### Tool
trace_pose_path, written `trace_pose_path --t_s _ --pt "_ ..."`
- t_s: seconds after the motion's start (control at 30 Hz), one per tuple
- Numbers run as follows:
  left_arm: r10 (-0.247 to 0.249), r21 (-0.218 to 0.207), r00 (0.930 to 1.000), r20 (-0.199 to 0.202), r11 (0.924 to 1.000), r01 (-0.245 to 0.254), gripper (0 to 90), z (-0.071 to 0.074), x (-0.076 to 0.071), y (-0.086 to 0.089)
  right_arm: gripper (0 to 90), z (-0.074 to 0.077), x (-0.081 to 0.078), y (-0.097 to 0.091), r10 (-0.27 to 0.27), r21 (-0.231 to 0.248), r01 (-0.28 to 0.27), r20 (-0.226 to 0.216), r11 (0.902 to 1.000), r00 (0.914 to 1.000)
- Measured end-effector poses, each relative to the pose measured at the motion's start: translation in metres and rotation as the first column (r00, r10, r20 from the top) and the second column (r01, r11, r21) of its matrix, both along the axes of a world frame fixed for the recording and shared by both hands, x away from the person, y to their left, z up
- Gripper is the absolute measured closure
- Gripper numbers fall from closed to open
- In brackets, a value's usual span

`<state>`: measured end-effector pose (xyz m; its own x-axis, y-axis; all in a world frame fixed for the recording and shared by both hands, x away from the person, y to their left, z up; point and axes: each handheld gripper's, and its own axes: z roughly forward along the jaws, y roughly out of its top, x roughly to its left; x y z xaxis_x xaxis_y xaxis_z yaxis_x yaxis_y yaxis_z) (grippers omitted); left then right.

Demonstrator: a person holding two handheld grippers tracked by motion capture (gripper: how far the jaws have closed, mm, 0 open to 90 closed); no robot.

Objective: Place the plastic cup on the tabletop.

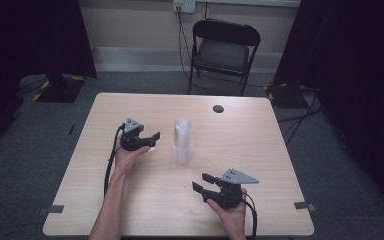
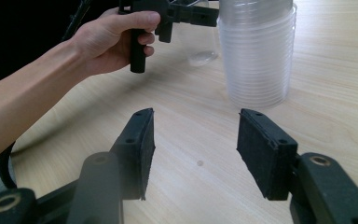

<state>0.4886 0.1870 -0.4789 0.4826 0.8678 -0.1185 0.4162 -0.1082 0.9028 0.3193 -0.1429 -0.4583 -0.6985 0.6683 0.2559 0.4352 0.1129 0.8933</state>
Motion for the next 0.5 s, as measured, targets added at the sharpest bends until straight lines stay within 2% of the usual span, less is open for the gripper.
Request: trace_pose_path --t_s 0.07,0.1,0.23,0.37,0.5 --pt "0.001 -0.008 1.0 -0.001 1.0 -0.001 20.4 -0.0003 -0.0001 -0.0013 46.3 -0.0005 0.0007 -0.0004 0.002 0.004 -0.002 -0.003 1.0 1.0" --pt "-0.005 0.008 1.0 -0.002 1.0 0.005 20.2 -0.0002 -0.0001 -0.0013 46.2 -0.0009 0.0012 -0.0006 0.003 0.007 -0.003 -0.006 1.0 1.0" --pt "-0.005 0.02 0.9999 -0.009 0.9998 0.005 18.4 -0.0009 -0.0005 -0.0023 46.0 -0.002 0.0013 -0.0016 0.001 0.009 -0.001 -0.007 1.0 1.0" --pt "-0.011 0.054 0.9997 -0.022 0.9985 0.012 15.6 0.0 -0.0025 -0.0036 45.0 -0.0035 0.002 -0.0043 -0.007 0.01 0.008 -0.016 0.9999 0.9998" --pt "-0.021 0.049 0.9991 -0.038 0.9985 0.023 15.5 0.0006 -0.0037 -0.0025 44.0 -0.0045 0.0021 -0.0047 -0.012 0.009 0.012 -0.019 0.9999 0.9998"
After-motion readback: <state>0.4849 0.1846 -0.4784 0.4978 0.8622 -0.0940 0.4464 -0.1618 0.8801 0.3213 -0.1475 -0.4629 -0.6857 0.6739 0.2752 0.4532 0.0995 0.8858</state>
